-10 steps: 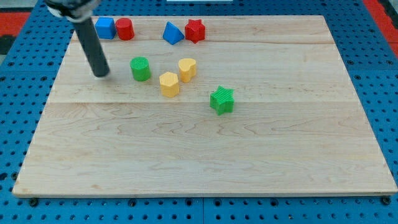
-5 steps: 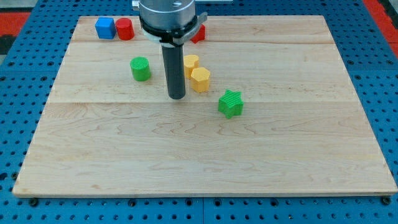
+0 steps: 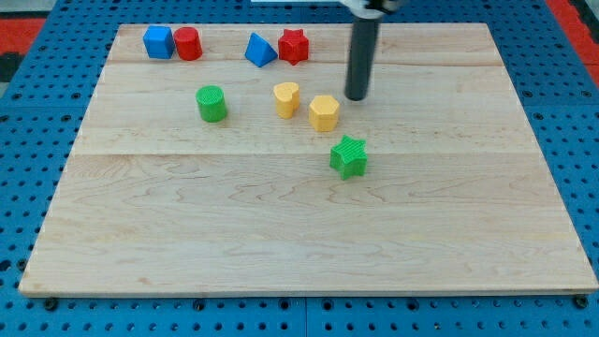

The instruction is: Place the yellow blocks to the bottom right of the green circle

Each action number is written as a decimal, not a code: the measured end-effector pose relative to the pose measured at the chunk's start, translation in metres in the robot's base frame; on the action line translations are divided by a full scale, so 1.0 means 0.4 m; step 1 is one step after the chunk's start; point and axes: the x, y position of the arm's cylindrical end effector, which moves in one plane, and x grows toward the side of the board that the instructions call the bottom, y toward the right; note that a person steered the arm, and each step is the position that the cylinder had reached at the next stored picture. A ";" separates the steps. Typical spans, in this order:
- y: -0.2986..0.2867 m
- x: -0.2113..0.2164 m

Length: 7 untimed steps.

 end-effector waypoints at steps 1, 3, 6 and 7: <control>-0.095 0.004; -0.194 -0.015; 0.094 0.125; -0.092 0.162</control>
